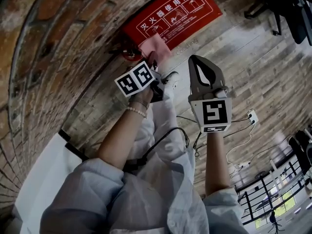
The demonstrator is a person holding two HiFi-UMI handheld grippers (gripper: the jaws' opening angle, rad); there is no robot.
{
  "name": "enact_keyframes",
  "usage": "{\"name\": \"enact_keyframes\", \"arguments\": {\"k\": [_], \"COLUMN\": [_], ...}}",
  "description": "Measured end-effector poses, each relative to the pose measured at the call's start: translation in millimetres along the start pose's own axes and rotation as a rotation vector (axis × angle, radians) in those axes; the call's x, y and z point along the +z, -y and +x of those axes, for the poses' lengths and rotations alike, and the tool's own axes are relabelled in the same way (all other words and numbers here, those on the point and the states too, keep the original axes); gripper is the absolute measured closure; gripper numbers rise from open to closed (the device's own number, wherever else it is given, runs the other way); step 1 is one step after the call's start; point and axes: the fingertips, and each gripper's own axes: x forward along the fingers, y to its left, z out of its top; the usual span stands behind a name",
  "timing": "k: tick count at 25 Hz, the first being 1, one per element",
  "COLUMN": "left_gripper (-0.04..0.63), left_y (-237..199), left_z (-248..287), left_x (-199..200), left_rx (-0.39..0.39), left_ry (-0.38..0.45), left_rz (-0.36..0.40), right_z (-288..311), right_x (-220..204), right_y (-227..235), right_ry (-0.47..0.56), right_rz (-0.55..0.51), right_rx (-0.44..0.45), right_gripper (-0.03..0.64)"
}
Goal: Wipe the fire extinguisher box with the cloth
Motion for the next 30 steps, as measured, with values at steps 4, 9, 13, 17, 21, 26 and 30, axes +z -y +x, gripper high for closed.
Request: {"name": "enact_keyframes", "arguments": {"k": [4, 9, 13, 17, 21, 26, 30], "left_gripper": [0.584, 0.583, 0.584, 0.583, 0.584, 0.584, 0.584], "left_y": [-14, -26, -30, -18, 11, 62, 121], "left_z": [-13, -21, -25, -33, -44, -62, -87], "left_x": [-3, -3, -1, 6, 22, 54, 70], "left_rx": [0.02, 0.037, 0.035, 0.003, -0.07, -0.153, -0.24], "left_ry": [0.006, 0.01, 0.008, -0.013, -0.05, -0.049, -0.028], "left_rz": [0.002, 0.0, 0.009, 0.107, 0.259, 0.464, 0.681], "right_z": [0, -1, -1, -6, -17, -37, -62], "right_x": [1, 0, 1, 10, 28, 56, 80], "right_y": [-6, -10, -14, -13, -10, -3, 2], "right_ry": [-0.001, -0.01, -0.014, -0.005, 0.014, 0.049, 0.076], "right_rz": [-0.006, -0.015, -0.021, -0.025, -0.029, -0.027, -0.025], "right_rx": [0.007, 0.015, 0.017, 0.009, -0.009, -0.041, -0.07], "right_gripper": [0.609, 0.609, 0.609, 0.609, 0.609, 0.609, 0.609]}}
